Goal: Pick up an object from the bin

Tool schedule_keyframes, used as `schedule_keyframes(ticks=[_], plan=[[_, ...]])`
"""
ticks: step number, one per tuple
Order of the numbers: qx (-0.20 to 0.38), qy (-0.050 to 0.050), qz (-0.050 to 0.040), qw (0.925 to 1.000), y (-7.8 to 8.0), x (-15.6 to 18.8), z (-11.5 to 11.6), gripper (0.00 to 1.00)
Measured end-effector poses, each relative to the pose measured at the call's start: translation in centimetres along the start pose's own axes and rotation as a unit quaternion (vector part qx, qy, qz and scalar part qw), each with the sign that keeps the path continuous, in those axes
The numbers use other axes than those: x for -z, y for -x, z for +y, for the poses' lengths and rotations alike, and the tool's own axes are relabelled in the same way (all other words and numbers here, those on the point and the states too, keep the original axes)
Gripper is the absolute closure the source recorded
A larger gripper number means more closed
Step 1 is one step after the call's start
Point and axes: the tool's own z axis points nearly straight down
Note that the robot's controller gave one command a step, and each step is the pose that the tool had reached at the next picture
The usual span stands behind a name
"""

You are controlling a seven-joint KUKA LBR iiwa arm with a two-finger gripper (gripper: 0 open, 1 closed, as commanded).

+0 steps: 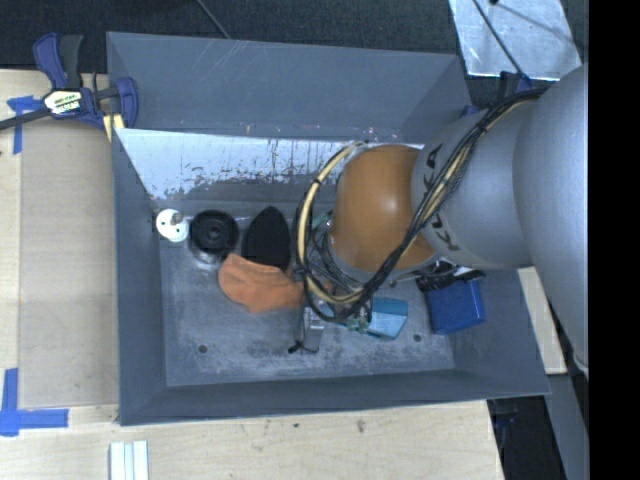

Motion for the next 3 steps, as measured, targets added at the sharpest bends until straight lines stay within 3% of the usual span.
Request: schedule_keyframes(ticks=[1, 2, 3], plan=[[0.0, 0.001, -0.0001, 1.0, -0.01, 0.04, 0.08, 1.0], [-0.001, 0.0, 0.0004, 1.0, -0.03, -0.04, -0.04, 0.0], [-0.001, 0.0, 0.0007, 1.0, -0.05, -0.05, -0.01, 1.0]])
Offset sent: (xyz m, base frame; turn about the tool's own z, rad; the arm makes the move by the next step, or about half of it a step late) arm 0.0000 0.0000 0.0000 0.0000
